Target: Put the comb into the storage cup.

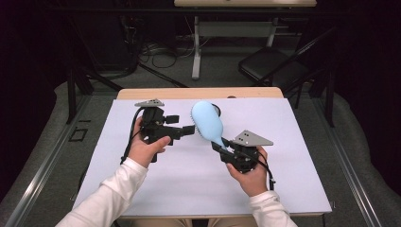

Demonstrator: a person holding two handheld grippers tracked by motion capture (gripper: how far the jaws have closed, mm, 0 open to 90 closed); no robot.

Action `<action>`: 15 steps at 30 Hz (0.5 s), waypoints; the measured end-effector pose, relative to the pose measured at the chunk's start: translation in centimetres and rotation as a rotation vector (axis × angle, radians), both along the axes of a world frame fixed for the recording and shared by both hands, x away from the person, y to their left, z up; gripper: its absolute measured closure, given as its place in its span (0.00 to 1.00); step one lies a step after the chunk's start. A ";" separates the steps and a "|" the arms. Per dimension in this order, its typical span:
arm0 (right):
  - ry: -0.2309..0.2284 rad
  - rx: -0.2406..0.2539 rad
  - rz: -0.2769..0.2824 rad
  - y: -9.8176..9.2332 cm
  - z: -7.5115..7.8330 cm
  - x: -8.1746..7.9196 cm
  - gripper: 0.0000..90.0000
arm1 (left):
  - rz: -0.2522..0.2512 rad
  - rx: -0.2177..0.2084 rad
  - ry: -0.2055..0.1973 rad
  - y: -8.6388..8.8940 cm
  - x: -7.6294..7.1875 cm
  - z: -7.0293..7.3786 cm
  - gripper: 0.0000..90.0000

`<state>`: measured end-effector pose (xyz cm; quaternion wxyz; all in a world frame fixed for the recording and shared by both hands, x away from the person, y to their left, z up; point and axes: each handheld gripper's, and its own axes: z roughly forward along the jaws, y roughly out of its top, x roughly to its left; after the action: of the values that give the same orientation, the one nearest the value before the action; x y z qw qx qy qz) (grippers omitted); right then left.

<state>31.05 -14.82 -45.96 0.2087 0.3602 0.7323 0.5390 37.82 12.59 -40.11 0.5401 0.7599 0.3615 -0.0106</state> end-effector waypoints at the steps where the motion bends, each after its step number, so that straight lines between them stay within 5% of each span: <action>1: 0.000 0.001 0.002 0.0 0.0 0.0 0.77 | 0.002 -0.005 0.003 -0.1 0.1 0.0 0.08; 15: -0.003 -0.003 0.015 0.3 -0.1 -0.2 0.77 | -0.004 -0.028 0.021 -1.0 1.0 0.4 0.13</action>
<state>30.82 -14.48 -46.03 0.2064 0.3536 0.7354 0.5400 38.82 11.54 -39.68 0.5468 0.7529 0.3655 -0.0248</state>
